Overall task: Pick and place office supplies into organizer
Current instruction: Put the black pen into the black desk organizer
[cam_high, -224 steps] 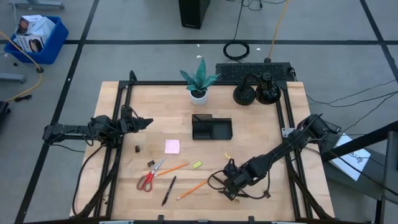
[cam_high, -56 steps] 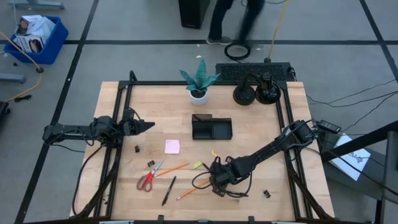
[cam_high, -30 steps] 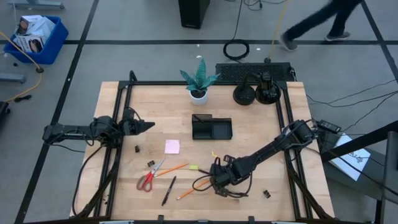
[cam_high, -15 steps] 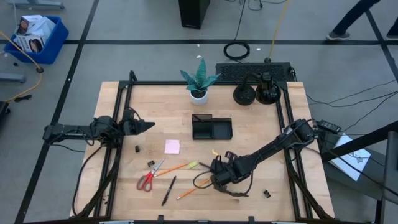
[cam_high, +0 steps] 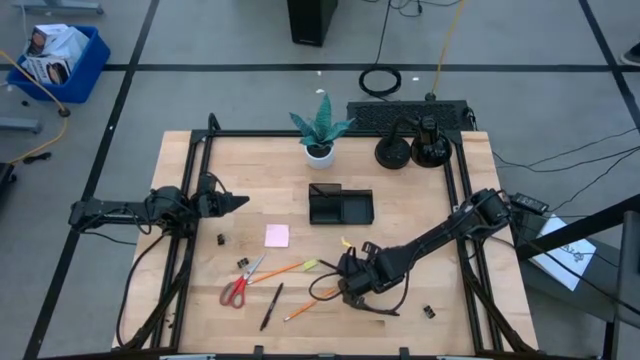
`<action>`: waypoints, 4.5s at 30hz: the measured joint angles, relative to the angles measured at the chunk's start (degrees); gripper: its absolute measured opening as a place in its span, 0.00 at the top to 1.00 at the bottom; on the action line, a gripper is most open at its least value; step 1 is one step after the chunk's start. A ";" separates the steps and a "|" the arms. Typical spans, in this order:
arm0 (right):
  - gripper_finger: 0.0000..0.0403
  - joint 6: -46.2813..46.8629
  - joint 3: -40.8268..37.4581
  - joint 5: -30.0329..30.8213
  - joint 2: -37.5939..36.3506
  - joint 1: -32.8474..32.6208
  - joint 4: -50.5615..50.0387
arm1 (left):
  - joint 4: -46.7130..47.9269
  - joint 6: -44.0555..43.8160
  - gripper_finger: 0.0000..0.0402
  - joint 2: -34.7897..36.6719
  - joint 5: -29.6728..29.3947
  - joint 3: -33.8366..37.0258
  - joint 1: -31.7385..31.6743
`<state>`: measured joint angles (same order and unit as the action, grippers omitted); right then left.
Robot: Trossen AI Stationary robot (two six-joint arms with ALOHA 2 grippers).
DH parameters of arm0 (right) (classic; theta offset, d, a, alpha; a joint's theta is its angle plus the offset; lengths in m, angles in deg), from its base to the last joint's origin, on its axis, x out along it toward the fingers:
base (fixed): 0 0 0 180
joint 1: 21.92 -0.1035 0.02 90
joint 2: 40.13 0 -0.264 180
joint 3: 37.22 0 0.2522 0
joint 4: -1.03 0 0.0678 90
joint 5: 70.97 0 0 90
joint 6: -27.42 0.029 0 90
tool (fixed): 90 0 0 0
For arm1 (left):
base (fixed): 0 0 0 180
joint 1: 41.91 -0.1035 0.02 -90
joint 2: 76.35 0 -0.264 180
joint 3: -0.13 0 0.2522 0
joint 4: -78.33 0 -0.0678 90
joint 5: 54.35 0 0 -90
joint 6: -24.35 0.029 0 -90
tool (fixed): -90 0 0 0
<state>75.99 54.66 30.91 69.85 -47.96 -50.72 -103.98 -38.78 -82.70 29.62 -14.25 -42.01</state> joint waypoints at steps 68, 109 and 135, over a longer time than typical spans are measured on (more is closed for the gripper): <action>0.96 1.46 3.17 4.60 -18.17 25.59 22.62 | -2.23 -1.45 0.79 0.00 -1.53 0.00 0.01; 0.96 55.67 -26.15 16.35 -18.23 8.27 89.59 | 3.29 53.09 0.79 -2.46 -11.57 0.02 0.26; 0.96 73.80 -23.01 11.34 -18.21 8.82 79.04 | -13.25 88.85 0.79 -41.64 -16.15 -10.63 4.37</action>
<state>149.79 31.66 42.25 51.64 -39.14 28.32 -117.23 50.06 -124.34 13.48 -24.88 -37.64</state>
